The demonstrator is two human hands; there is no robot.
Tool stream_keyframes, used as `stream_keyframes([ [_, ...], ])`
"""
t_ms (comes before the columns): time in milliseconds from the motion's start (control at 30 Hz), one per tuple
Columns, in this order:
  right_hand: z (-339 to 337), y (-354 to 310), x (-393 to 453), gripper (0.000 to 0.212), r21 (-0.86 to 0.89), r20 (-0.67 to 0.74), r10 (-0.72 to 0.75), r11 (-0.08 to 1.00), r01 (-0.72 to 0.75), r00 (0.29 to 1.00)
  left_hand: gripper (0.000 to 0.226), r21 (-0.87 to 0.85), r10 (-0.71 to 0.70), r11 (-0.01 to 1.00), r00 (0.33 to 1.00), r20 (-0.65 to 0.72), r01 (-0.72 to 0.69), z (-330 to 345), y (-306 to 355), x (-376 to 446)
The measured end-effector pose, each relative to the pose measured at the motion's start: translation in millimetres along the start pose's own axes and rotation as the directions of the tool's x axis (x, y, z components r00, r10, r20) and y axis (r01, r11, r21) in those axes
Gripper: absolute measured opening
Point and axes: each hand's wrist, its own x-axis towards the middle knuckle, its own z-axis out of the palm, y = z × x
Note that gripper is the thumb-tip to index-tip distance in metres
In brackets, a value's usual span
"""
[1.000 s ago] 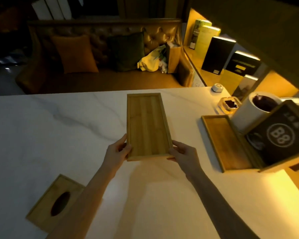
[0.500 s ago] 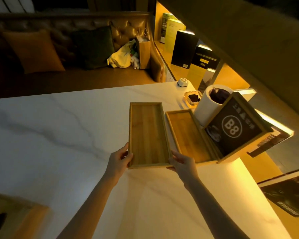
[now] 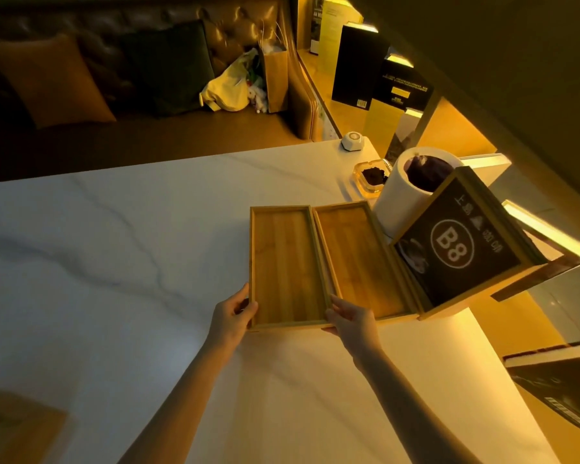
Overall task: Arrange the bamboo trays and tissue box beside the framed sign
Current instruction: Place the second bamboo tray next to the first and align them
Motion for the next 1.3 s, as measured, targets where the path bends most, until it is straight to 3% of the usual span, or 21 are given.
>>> stream_keyframes([
  [567,5.7,16.1,11.4,0.038,-0.15,-0.076,-0.051,0.988,0.039,0.996,0.046,0.012,-0.047,0.999,0.999,0.014,0.047,11.3,-12.4,10.7],
  [833,12.5,25.6,9.1,0.036,-0.426,-0.089,-0.17,0.897,0.117,0.981,0.048,0.226,-0.036,0.973,0.997,-0.063,0.049,16.2,-24.3,17.8],
  [1000,23.9,31.0,4.5,0.035,-0.498,-0.193,-0.218,0.862,0.095,0.957,0.048,0.354,0.016,0.935,0.993,-0.116,0.026,21.8,-27.1,17.0],
  [1300,21.5,32.8,4.7,0.031,-0.556,-0.165,-0.24,0.824,0.111,0.957,0.047,0.374,0.031,0.927,0.988,-0.149,0.027,28.0,-31.6,17.7],
])
